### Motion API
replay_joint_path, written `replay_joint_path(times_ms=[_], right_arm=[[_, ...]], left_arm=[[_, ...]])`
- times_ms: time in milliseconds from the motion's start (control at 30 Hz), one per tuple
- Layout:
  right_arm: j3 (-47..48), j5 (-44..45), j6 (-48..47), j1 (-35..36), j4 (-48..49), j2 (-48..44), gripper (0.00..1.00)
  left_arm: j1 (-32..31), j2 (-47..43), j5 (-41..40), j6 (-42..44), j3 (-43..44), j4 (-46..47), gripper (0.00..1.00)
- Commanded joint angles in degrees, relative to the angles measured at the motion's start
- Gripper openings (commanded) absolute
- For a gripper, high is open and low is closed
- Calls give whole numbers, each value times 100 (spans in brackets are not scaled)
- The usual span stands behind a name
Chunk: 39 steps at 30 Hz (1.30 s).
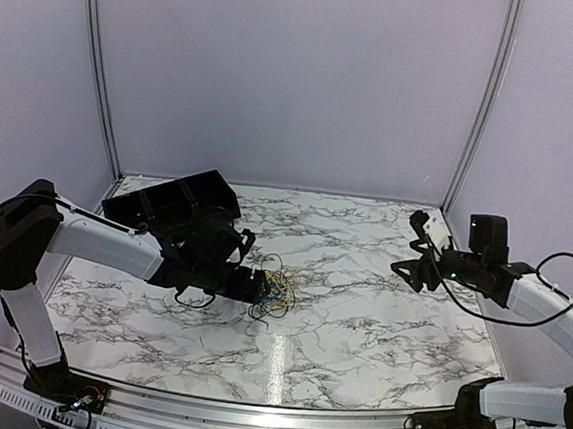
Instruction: Untangle the cables
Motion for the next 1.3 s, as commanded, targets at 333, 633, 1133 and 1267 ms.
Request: replay_joint_path(times_ms=[333, 633, 1133, 1267], right_arm=[[3108, 397, -431, 2347, -1296, 3399, 66], [4361, 242, -160, 2792, -1667, 4886, 59], [4654, 52, 117, 2901, -1676, 5474, 5], [4582, 26, -11, 3197, -1852, 5105, 0]], left_arm=[[-139, -2320, -1004, -221, -1526, -278, 92], [-199, -2748, -708, -325, -2074, 122, 89], [-335, -2225, -927, -301, -1793, 491, 91], [-512, -2104, -1351, -214, -1569, 620, 90]])
